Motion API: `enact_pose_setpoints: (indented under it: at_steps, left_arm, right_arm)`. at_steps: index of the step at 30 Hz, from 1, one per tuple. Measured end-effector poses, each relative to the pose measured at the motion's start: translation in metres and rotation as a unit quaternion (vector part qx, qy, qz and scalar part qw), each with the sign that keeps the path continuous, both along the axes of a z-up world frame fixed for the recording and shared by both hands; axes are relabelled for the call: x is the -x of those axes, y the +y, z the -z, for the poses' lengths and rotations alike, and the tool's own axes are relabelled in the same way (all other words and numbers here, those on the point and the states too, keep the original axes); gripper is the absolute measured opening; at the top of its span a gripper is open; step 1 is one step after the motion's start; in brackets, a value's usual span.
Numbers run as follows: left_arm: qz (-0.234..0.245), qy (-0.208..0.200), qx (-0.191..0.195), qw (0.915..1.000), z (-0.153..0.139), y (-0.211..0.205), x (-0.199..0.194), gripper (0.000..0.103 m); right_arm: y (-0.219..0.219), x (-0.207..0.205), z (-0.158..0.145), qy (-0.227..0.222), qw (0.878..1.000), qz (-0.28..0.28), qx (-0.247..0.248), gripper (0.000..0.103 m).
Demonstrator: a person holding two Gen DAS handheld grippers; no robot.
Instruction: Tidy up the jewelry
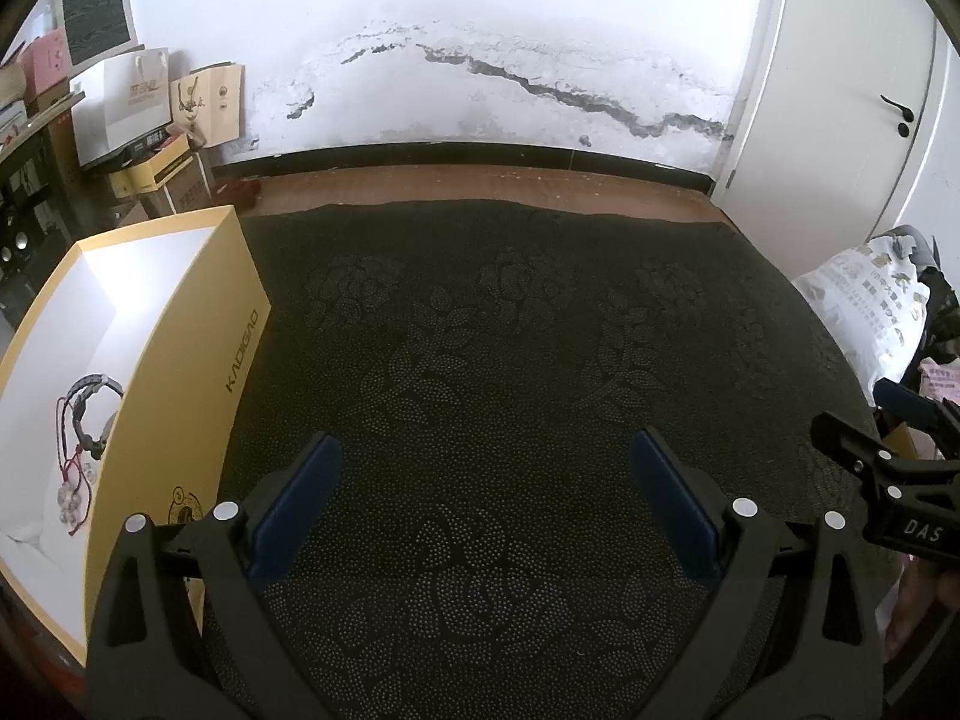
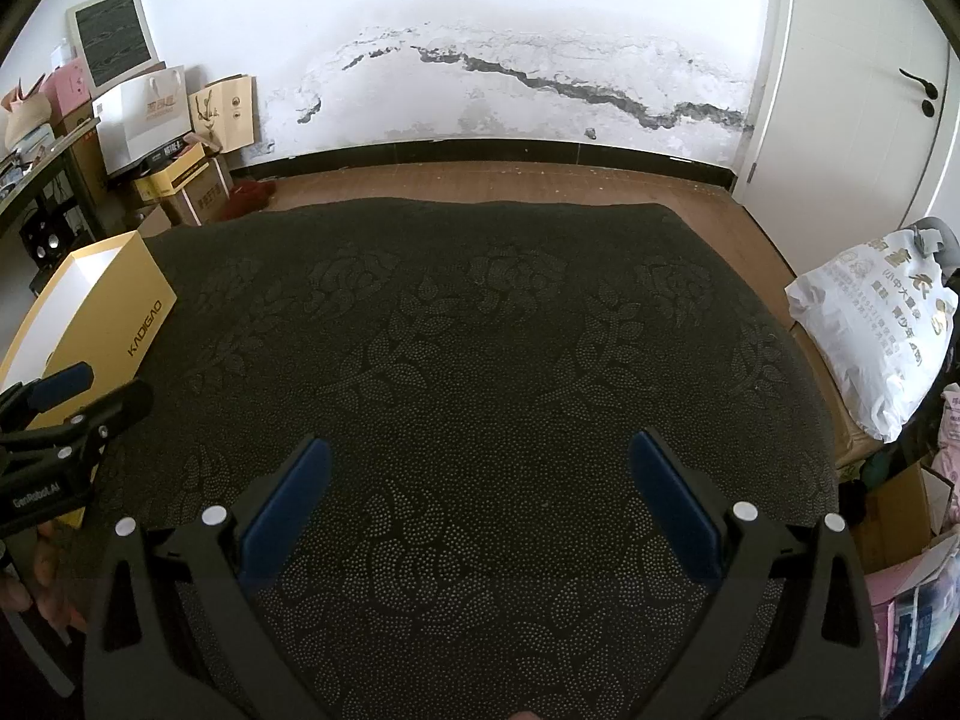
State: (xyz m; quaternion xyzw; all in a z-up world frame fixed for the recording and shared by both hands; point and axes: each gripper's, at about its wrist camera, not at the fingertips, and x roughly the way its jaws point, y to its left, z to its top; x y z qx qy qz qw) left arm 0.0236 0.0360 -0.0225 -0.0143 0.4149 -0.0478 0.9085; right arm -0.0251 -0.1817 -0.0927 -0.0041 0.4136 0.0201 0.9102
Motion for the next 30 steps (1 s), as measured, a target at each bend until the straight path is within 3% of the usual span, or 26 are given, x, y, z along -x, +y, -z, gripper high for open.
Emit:
enact_pose_setpoints:
  at_steps: [30]
  left_arm:
    - [0.001, -0.004, -0.001, 1.0, -0.0028, 0.0013, 0.0004, 0.095]
  right_arm:
    - [-0.0003, 0.0004, 0.0004, -0.001, 1.0, 0.001, -0.001, 0.096]
